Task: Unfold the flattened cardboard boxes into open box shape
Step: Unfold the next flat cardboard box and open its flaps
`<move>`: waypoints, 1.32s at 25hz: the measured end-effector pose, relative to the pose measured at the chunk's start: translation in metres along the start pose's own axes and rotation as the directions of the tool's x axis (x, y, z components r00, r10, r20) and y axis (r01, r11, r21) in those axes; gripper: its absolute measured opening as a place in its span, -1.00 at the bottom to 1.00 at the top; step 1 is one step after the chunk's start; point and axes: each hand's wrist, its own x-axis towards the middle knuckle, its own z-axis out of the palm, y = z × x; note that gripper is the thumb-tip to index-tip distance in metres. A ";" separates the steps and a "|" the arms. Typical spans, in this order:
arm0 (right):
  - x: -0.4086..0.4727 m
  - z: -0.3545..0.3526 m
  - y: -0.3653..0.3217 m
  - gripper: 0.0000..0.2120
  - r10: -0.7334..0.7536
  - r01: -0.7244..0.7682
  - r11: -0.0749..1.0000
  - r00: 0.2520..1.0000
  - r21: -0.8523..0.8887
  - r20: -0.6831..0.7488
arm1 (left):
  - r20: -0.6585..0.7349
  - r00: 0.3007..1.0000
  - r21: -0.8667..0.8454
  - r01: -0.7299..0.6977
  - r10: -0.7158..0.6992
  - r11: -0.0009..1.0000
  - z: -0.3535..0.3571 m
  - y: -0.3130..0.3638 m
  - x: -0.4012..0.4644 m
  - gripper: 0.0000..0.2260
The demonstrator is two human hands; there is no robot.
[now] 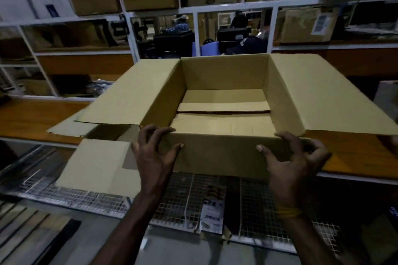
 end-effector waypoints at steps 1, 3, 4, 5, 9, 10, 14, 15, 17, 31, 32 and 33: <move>-0.006 0.013 -0.012 -0.56 -0.008 0.007 1.000 1.000 0.028 0.017 | -0.011 1.000 0.027 0.012 -0.011 1.000 -0.014 -0.014 0.005 -0.62; -0.017 0.037 -0.034 -0.55 -0.015 0.012 0.998 0.998 0.054 0.054 | -0.035 0.999 0.076 0.042 -0.039 0.996 -0.037 -0.036 0.012 -0.61; -0.022 0.049 -0.044 -0.55 -0.027 0.023 0.998 0.997 0.054 0.071 | -0.046 0.998 0.098 0.055 -0.050 0.994 -0.047 -0.047 0.015 -0.60; -0.026 0.060 -0.052 -0.54 -0.043 0.038 0.998 0.996 0.053 0.084 | -0.057 0.997 0.116 0.066 -0.060 0.991 -0.055 -0.056 0.018 -0.60; -0.034 0.108 -0.079 -0.53 -0.055 0.046 0.996 0.991 0.074 0.124 | -0.095 0.992 0.140 0.091 -0.078 0.986 -0.081 -0.093 0.040 -0.58; -0.035 0.121 -0.084 -0.54 -0.058 0.048 0.996 0.990 0.077 0.132 | -0.102 0.992 0.148 0.094 -0.080 0.984 -0.085 -0.102 0.045 -0.59; -0.036 0.178 -0.102 -0.55 -0.037 0.018 0.993 0.986 0.112 0.163 | -0.115 0.986 0.177 0.138 -0.119 0.975 -0.090 -0.140 0.076 -0.58; -0.035 0.191 -0.106 -0.54 -0.028 0.007 0.992 0.986 0.126 0.167 | -0.109 0.987 0.179 0.138 -0.119 0.974 -0.089 -0.149 0.085 -0.57; -0.030 0.220 -0.110 -0.53 -0.015 -0.011 0.988 0.985 0.152 0.171 | -0.101 0.990 0.188 0.116 -0.099 0.975 -0.086 -0.168 0.109 -0.57; -0.031 0.351 -0.154 -0.57 0.117 -0.114 0.993 0.964 -0.026 0.241 | 0.055 0.988 0.195 0.128 -0.141 0.972 -0.065 -0.293 0.221 -0.58; -0.033 0.358 -0.159 -0.58 0.128 -0.118 0.991 0.963 -0.057 0.237 | 0.078 0.987 0.187 0.123 -0.140 0.975 -0.064 -0.304 0.227 -0.58; -0.035 0.365 -0.164 -0.59 0.141 -0.124 0.988 0.962 -0.087 0.234 | 0.096 0.985 0.178 0.122 -0.141 0.976 -0.063 -0.314 0.233 -0.57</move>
